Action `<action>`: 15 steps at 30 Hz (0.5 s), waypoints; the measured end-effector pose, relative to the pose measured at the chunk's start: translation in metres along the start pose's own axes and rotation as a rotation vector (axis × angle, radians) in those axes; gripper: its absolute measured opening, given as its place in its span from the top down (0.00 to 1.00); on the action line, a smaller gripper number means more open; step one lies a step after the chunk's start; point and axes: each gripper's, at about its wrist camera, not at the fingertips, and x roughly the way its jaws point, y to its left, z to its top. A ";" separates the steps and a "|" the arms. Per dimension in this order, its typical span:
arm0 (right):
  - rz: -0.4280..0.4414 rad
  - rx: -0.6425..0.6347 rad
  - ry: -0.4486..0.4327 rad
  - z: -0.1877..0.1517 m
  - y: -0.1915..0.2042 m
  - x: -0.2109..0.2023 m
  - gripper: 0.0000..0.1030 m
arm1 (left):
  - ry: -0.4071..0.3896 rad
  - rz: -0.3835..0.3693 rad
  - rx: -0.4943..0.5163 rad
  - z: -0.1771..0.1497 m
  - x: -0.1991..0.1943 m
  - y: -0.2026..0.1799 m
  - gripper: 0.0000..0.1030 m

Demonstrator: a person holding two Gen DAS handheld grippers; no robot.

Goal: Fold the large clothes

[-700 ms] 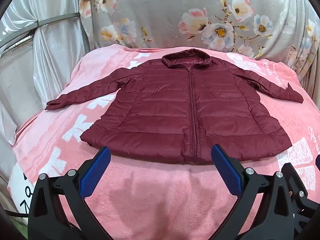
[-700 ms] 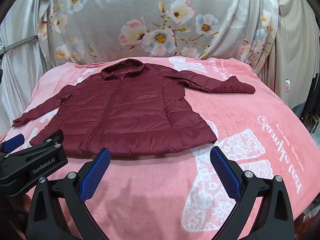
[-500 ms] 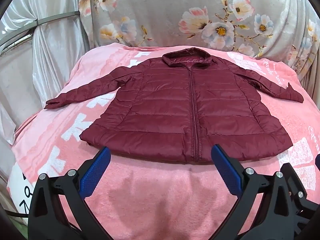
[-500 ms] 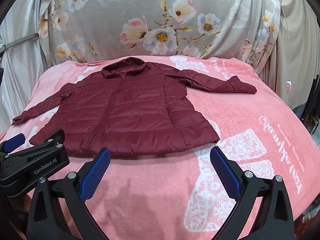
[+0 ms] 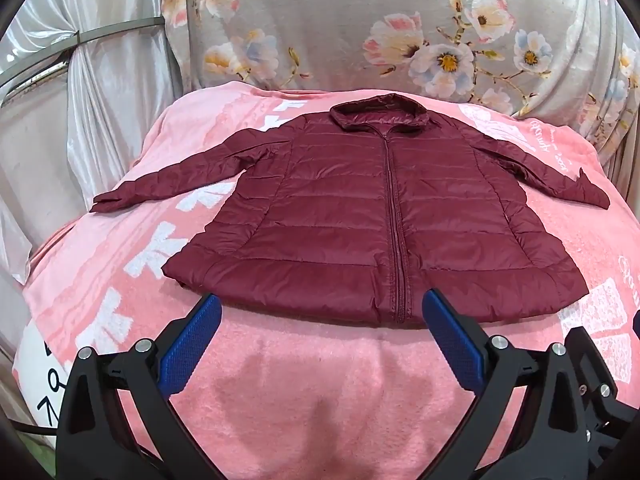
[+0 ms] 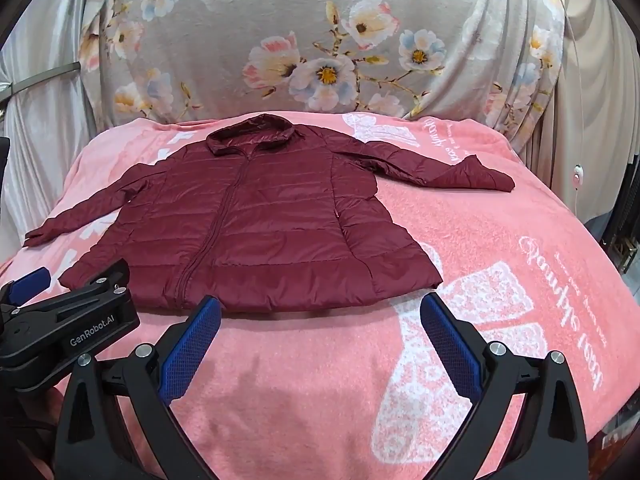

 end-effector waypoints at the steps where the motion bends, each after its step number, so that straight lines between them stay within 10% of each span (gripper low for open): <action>1: 0.000 0.000 0.001 0.000 0.000 0.000 0.05 | 0.000 0.000 -0.001 0.000 0.000 0.000 0.05; 15: -0.003 -0.006 0.002 -0.001 0.003 0.001 0.05 | 0.010 0.000 -0.006 -0.006 0.005 0.005 0.05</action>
